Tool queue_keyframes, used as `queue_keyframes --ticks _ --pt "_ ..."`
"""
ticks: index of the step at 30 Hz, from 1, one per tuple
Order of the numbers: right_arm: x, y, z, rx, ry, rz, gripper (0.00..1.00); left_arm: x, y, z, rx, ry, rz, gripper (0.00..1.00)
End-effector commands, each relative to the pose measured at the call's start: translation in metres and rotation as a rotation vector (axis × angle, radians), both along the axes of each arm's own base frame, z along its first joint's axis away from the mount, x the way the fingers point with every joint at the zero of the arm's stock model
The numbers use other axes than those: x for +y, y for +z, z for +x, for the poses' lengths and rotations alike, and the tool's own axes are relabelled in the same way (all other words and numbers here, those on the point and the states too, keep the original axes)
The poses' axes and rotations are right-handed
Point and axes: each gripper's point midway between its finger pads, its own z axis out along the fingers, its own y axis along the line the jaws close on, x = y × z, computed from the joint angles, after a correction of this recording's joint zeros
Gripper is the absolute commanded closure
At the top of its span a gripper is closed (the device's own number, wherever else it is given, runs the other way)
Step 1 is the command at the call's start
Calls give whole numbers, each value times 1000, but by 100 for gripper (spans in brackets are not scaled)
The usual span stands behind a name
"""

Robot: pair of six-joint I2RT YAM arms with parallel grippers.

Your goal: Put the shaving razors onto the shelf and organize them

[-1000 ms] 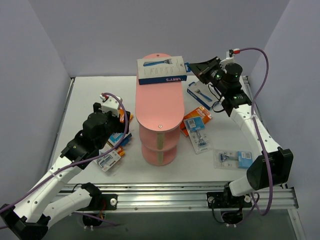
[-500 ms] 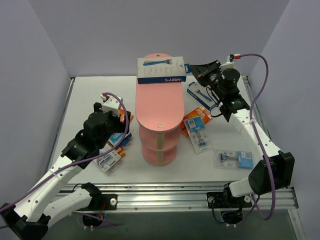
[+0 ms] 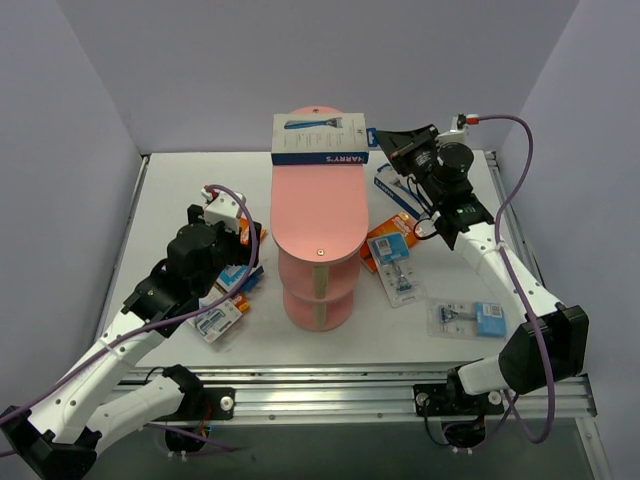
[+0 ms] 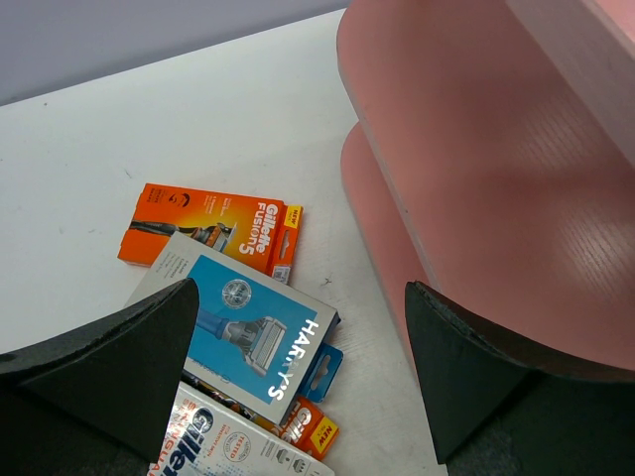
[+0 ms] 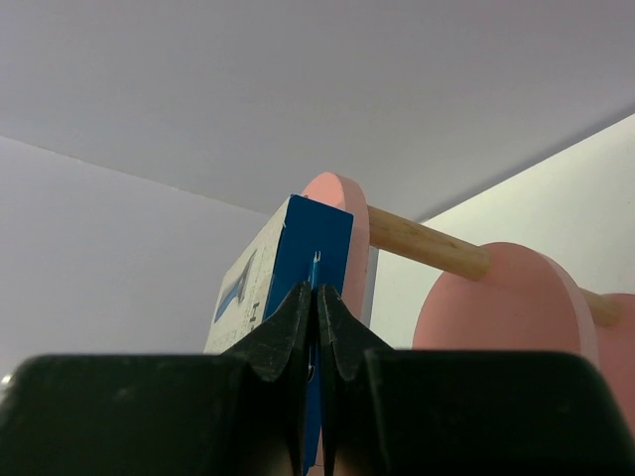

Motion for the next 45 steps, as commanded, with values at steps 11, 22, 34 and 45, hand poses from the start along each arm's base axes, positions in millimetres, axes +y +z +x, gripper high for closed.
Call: queue_keyframes --ticks 11,22,34,45 --pt "-7 38 -8 -112 -47 36 100 -2 10 3 -33 1 -12 6" --pt "-10 35 -8 -108 -68 42 100 -2 10 3 -33 1 -12 6" --pt "-4 35 -2 -109 -41 31 100 -2 10 3 -34 2 -11 6" --pt "2 38 2 -115 -17 25 100 -2 11 2 -35 1 -13 6"
